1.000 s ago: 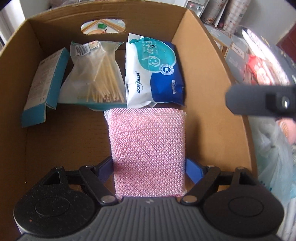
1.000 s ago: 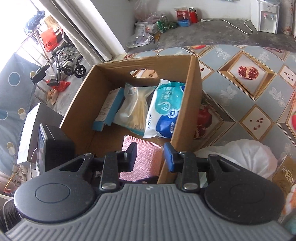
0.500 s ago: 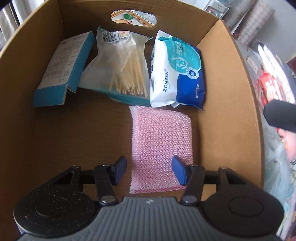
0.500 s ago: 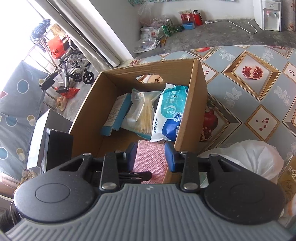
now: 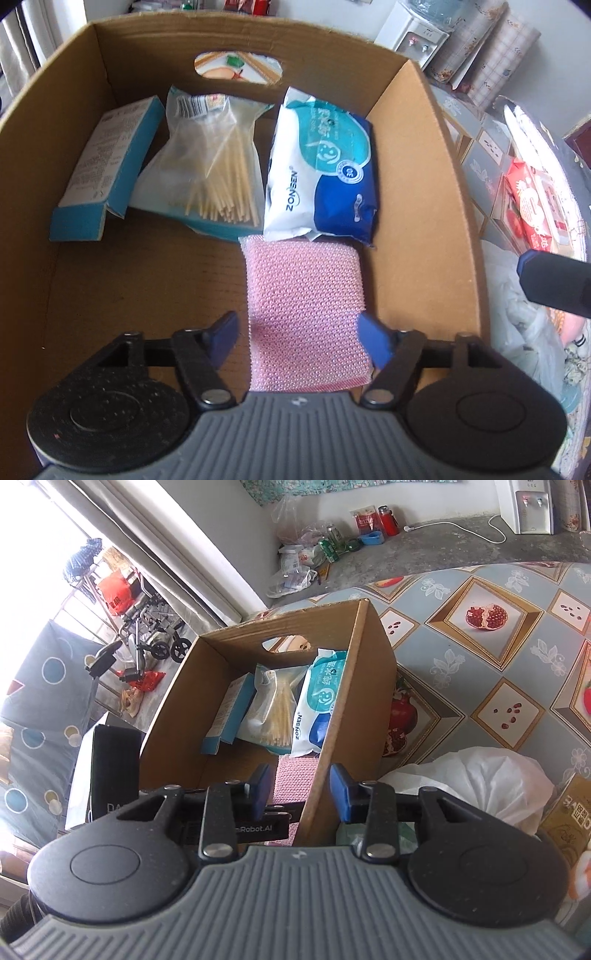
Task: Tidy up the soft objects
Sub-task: 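Move the right gripper to the teal checked towel on the bed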
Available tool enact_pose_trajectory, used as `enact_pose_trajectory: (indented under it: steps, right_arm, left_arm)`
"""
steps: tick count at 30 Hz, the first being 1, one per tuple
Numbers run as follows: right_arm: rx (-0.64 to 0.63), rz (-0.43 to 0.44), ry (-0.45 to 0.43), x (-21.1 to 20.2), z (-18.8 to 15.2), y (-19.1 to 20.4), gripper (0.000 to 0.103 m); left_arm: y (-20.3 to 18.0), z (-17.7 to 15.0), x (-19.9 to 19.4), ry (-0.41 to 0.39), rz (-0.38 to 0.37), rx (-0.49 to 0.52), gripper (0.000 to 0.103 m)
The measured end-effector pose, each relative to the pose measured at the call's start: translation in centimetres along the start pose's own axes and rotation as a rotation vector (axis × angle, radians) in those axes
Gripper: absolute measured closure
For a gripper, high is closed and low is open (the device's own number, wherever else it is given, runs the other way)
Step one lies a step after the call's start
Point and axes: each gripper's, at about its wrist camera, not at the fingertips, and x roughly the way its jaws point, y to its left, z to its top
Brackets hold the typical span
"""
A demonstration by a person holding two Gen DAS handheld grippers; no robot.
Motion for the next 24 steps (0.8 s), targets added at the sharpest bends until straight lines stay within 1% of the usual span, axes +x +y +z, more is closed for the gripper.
enact_pose_trajectory:
  steps: [2,5,8,11,13,16,19,24]
  right_arm:
    - [0.015,0.013,-0.017,-0.7,-0.4,-0.5,0.062]
    - [0.029,0.03,-0.045,-2.0,-1.3,-1.1,0.061]
    - [0.036,0.042,-0.077,-3.8,-2.5,-1.9,0.058]
    - [0.024,0.032,-0.118,-6.1,-3.7,-2.8,0.057]
    - [0.009,0.016,-0.149,-8.0,-4.4,-3.6,0.056]
    - [-0.013,-0.035,-0.201,-11.1,-5.2,-5.4,0.055]
    - [-0.017,-0.097,-0.249,-14.4,-6.1,-7.6,0.053]
    - [0.008,-0.196,-0.307,-19.2,-7.9,-11.8,0.051]
  left_arm:
    - [-0.2,-0.1,-1.0,-0.018,0.006,0.007,0.02]
    - [-0.3,-0.5,-2.7,-0.057,0.013,0.006,0.016]
    - [-0.7,-1.3,-5.0,-0.139,0.051,-0.004,0.016]
    - [-1.2,-2.4,-7.9,-0.25,0.117,0.0,0.015]
    - [-1.7,-3.4,-9.8,-0.303,0.121,0.001,0.014]
    - [-3.4,-5.0,-12.1,-0.378,0.096,0.026,0.013]
    - [-6.3,-6.7,-13.5,-0.426,0.066,0.08,0.011]
    - [-11.3,-9.1,-13.6,-0.464,-0.056,0.171,0.009]
